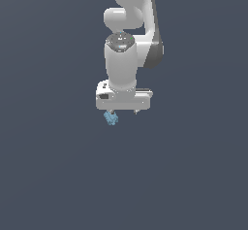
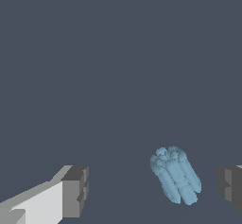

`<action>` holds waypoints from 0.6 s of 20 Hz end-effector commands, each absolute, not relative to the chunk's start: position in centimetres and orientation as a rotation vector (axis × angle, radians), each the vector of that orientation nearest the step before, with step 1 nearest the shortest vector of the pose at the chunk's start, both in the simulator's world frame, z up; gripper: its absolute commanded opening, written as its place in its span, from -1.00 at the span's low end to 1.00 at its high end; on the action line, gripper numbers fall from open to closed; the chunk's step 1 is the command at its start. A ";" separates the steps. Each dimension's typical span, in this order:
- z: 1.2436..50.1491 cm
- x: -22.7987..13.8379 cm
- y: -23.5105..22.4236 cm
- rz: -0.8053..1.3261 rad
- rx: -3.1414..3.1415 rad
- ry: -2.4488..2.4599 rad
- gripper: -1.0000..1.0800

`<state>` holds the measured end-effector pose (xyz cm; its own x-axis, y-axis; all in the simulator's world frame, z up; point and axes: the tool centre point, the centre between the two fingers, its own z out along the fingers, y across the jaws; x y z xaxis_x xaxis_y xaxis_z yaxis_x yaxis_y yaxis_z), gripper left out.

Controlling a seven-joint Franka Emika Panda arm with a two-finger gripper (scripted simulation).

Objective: Pick up the object and move it to a goal position.

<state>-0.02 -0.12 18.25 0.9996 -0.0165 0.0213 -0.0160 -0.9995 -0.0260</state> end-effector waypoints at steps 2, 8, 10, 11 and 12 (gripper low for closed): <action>18.3 0.0 -0.2 -0.034 -3.115 0.027 0.92; 19.1 -0.2 -2.1 -0.034 -3.100 0.103 0.92; 19.2 -0.2 -2.4 -0.034 -3.096 0.117 0.92; 19.3 -0.2 -2.5 -0.034 -3.096 0.119 0.92; 19.2 -0.2 -2.5 -0.034 -3.096 0.118 0.92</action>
<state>-0.17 -2.43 19.22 0.9970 -0.0748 0.0213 -0.0738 -0.9964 -0.0423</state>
